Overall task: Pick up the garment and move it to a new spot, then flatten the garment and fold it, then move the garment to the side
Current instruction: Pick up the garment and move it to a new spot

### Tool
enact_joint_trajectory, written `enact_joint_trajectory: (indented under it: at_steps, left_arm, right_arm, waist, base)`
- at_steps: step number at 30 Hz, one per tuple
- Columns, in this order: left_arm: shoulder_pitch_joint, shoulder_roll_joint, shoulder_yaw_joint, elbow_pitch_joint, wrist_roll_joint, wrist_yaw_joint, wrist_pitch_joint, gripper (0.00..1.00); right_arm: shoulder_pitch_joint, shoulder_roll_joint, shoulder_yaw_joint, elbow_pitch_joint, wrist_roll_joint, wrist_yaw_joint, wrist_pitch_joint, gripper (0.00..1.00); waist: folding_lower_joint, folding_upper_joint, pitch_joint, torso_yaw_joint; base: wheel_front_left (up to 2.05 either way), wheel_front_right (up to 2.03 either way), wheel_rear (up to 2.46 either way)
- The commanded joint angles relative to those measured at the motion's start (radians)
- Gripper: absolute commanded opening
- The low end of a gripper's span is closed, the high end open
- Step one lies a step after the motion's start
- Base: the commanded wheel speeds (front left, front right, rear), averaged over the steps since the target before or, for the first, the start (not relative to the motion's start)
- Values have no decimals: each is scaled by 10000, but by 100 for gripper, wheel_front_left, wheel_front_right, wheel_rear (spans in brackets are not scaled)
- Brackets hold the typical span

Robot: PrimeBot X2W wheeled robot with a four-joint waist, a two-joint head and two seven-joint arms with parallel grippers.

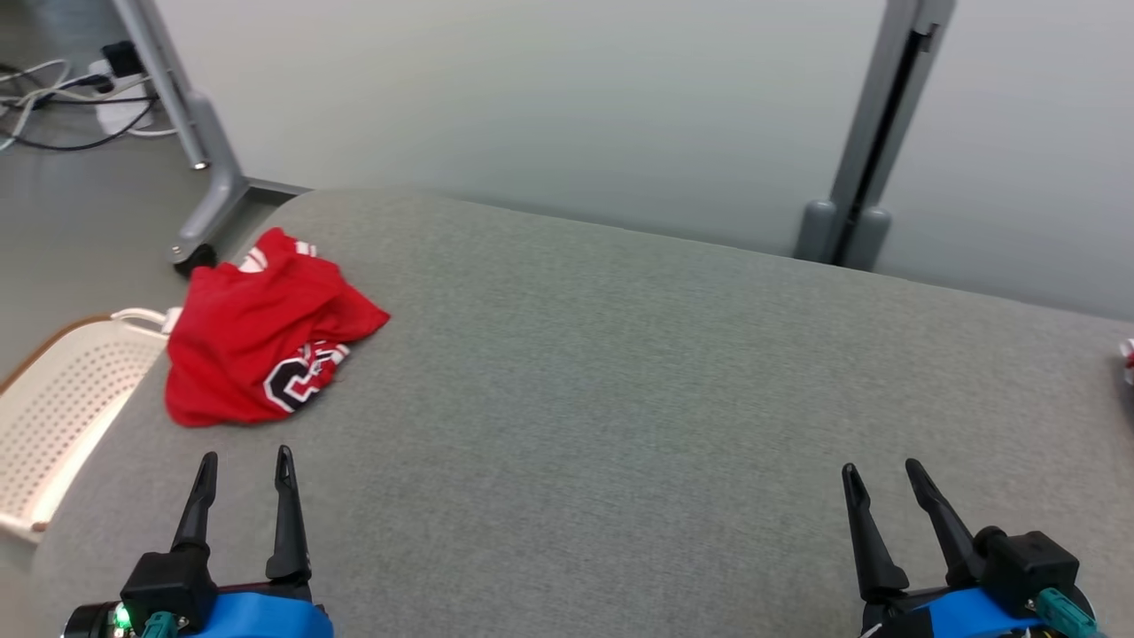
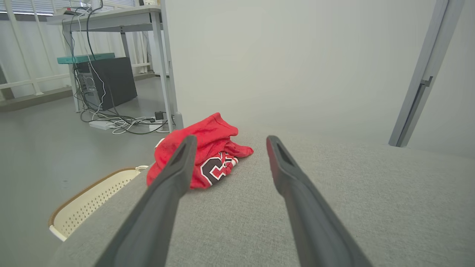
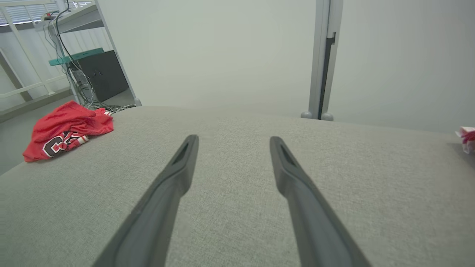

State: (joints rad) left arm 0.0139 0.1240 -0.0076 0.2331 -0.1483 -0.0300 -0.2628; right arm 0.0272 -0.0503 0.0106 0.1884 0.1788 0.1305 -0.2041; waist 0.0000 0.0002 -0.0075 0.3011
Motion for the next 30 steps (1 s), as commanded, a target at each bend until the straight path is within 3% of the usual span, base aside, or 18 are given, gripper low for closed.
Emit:
enact_joint_trajectory:
  at_steps: [1,16,24,30]
  left_arm:
    - [43,48,41,-39,27,43,-24,100]
    - [306,288,161,-143,-179,226,27,100]
    - [319,401,312,-54,-354,296,15,100]
    - [-669,568,459,141,-547,217,15,100]
  right_arm:
    - [-31,-8,5,56,80,5,-71,100]
    - [-200,-9,275,414,144,5,-199,100]
    - [-251,-12,448,442,82,4,-211,100]
    - [-377,-17,338,77,-200,4,-116,100]
  waist:
    - [0,-2,90,228]
    - [0,-2,11,1661]
    - [0,-2,7,1603]
    - [0,-2,292,1212]
  base:
    - [0,0,0]
    - [0,0,0]
    - [0,0,0]
    - [0,0,0]
